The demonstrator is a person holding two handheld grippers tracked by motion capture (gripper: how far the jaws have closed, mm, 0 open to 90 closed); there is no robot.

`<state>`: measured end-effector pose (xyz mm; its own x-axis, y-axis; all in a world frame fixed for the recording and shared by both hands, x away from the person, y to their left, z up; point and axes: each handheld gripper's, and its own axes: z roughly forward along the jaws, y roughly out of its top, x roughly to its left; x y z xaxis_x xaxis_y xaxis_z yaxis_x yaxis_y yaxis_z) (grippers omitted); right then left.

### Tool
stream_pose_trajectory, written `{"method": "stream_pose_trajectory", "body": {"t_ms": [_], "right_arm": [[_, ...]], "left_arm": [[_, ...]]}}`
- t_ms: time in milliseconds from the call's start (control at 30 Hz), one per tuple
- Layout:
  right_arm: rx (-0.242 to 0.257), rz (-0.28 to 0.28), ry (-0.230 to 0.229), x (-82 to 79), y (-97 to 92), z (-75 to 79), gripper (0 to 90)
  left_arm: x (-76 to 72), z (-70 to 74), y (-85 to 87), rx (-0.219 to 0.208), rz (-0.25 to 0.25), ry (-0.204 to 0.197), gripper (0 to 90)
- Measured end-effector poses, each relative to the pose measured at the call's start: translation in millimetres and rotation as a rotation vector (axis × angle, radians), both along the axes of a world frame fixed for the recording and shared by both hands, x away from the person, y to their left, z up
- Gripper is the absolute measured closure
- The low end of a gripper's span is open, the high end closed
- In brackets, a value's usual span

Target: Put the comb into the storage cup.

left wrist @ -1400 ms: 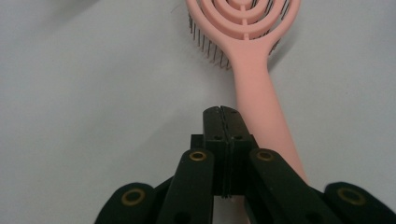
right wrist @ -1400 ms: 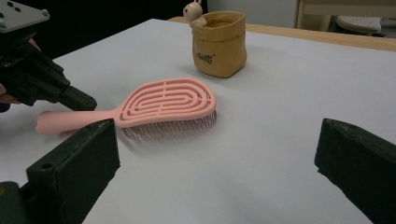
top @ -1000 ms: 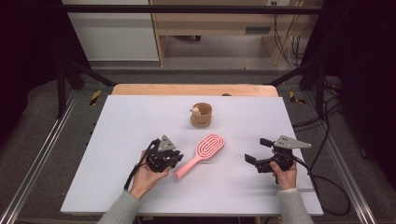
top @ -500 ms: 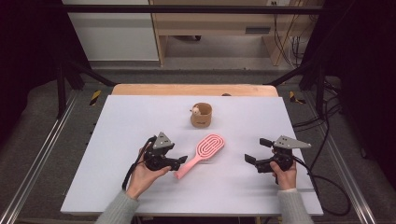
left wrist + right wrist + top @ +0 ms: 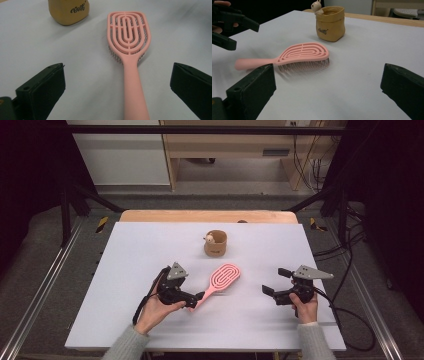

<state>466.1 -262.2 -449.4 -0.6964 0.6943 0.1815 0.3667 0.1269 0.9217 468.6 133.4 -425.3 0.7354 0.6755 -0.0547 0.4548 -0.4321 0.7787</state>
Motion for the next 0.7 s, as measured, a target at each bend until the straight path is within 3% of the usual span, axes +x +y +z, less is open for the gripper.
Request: {"method": "stream_pose_trajectory", "body": {"t_ms": [200,700], "right_arm": [[0.001,0.0,0.0,-0.1,0.1,0.0,0.4],[-0.001,-0.002,0.0,-0.1,-0.1,0.0,0.3]], "left_arm": [[-0.7,2.4,-4.6,-0.002,-0.014,0.006,0.0],[9.7,-8.0,-21.7,0.036,-0.008,0.051,0.0]]}}
